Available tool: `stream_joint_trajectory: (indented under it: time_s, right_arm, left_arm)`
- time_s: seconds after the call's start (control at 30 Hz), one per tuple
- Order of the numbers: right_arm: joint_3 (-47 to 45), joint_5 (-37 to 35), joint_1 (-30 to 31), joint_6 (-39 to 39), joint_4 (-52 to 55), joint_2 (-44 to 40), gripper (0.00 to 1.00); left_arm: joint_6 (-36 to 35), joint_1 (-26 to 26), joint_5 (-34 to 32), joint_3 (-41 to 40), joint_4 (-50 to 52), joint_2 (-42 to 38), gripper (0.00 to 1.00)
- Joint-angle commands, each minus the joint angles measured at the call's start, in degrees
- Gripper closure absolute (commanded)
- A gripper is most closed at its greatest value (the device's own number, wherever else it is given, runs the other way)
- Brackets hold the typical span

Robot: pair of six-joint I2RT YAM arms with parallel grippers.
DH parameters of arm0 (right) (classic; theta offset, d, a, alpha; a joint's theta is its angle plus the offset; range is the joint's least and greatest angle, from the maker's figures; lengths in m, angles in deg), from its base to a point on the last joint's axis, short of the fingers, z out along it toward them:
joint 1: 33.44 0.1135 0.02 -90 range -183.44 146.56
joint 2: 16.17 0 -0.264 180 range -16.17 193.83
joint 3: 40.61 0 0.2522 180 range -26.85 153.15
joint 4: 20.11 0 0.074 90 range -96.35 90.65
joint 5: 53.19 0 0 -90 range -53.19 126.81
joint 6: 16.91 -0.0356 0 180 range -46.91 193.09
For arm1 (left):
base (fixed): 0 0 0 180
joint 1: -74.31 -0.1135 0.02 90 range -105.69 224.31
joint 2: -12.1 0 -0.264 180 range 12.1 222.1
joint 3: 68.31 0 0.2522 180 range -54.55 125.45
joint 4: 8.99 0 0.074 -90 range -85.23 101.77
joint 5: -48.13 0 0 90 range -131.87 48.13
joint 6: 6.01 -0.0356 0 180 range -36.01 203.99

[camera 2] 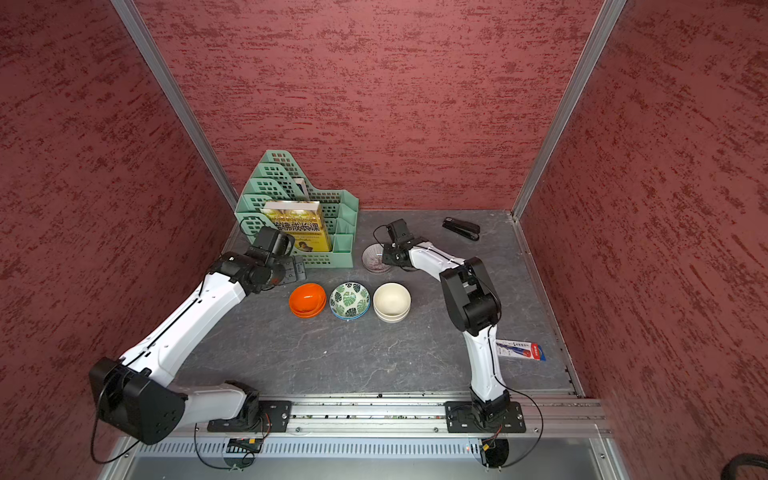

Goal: Stack the bowls
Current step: Pick up the bowl from the center of the board, then place the bowl at the center of the board.

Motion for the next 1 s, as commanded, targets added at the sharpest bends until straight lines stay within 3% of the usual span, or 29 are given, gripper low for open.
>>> stream_joint_trajectory:
  time_s: [0.0,0.47,0.63,0.77,0.97]
  right_arm:
    - [-3.5,0.1,-3.2,-1.7,-3.2,-6.1,0.84]
    - [-33.8,-0.7,-16.2,-0.7,-2.4,-34.2,0.84]
    - [-40.7,2.0,-17.0,-0.3,0.4,-43.0,0.84]
    - [-44.5,4.2,-17.0,-0.3,1.1,-47.0,0.84]
    - [-46.3,7.7,-16.9,0.2,0.2,-46.5,0.84]
  left_arm:
    - [-0.7,-0.4,0.6,-0.2,-1.5,-0.1,0.0]
    - [-1.1,0.8,2.6,1.5,-3.7,2.4,0.0]
    - [-1.1,1.4,3.3,1.8,-4.3,2.6,0.0]
    - [-1.1,1.9,3.2,1.8,-4.3,2.3,0.0]
    - [-1.0,2.0,3.1,1.7,-4.1,1.8,0.0]
